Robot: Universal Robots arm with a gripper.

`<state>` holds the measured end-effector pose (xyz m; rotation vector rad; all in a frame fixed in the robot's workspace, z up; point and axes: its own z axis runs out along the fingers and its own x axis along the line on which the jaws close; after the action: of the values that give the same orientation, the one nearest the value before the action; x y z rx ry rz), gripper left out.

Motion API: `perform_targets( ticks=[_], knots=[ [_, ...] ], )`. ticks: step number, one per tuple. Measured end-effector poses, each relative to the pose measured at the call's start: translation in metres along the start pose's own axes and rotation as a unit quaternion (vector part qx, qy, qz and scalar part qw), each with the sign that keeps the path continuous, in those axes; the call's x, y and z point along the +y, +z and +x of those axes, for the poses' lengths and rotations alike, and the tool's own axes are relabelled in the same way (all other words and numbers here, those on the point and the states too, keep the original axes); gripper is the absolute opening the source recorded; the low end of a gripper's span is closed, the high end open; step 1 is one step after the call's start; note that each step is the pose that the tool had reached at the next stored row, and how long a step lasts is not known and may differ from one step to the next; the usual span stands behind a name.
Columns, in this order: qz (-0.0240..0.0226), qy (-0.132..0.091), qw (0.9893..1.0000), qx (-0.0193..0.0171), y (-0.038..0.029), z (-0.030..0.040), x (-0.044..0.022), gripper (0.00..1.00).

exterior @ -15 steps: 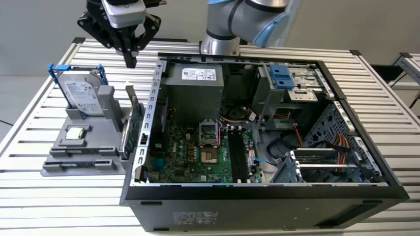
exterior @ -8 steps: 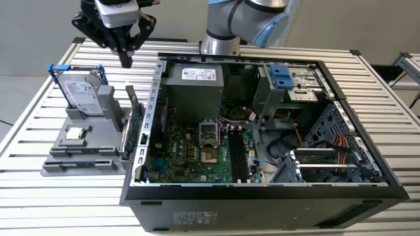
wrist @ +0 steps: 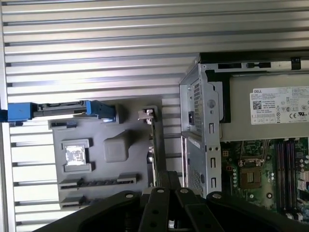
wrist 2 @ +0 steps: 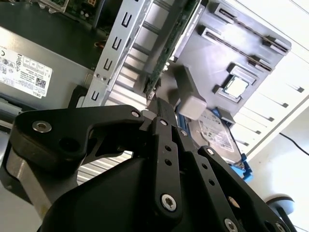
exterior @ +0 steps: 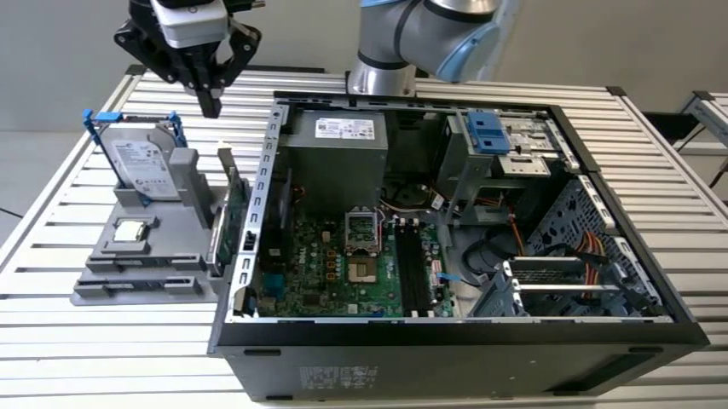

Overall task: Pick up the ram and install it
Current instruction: 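Reach for the ram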

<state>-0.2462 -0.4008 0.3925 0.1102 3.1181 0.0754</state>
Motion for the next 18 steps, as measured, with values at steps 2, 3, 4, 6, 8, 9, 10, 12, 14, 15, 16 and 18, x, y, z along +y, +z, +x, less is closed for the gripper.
perform_targets(
  ticks=[2, 3, 4, 6, 8, 9, 10, 12, 14, 15, 16, 18],
  knots=[
    [0.0, 0.0, 1.0, 0.0, 0.0, 0.0024, -0.0002, 0.0],
    [0.0, 0.0, 1.0, 0.0, -0.0001, 0.0036, -0.0003, 0.0],
    [0.0, 0.0, 1.0, 0.0, -0.0001, 0.0049, -0.0005, 0.0],
    [0.0, 0.0, 1.0, 0.0, -0.0001, 0.0074, -0.0007, 0.0],
    [0.0, 0.0, 1.0, 0.0, -0.0002, 0.0099, -0.001, 0.0],
    [0.0, 0.0, 1.0, 0.0, -0.0002, 0.0113, -0.0011, 0.0],
    [0.0, 0.0, 1.0, 0.0, -0.0003, 0.0127, -0.0012, 0.0],
    [0.0, 0.0, 1.0, 0.0, -0.0003, 0.0155, -0.0014, 0.0],
    [0.0, 0.0, 1.0, 0.0, -0.0004, 0.0182, -0.0017, 0.0],
    [0.0, 0.0, 1.0, 0.0, -0.0004, 0.0194, -0.0018, 0.0],
    [0.0, 0.0, 1.0, 0.0, -0.0005, 0.0208, -0.0019, 0.0],
    [0.0, 0.0, 1.0, 0.0, -0.0005, 0.0235, -0.0022, 0.0]
  ],
)
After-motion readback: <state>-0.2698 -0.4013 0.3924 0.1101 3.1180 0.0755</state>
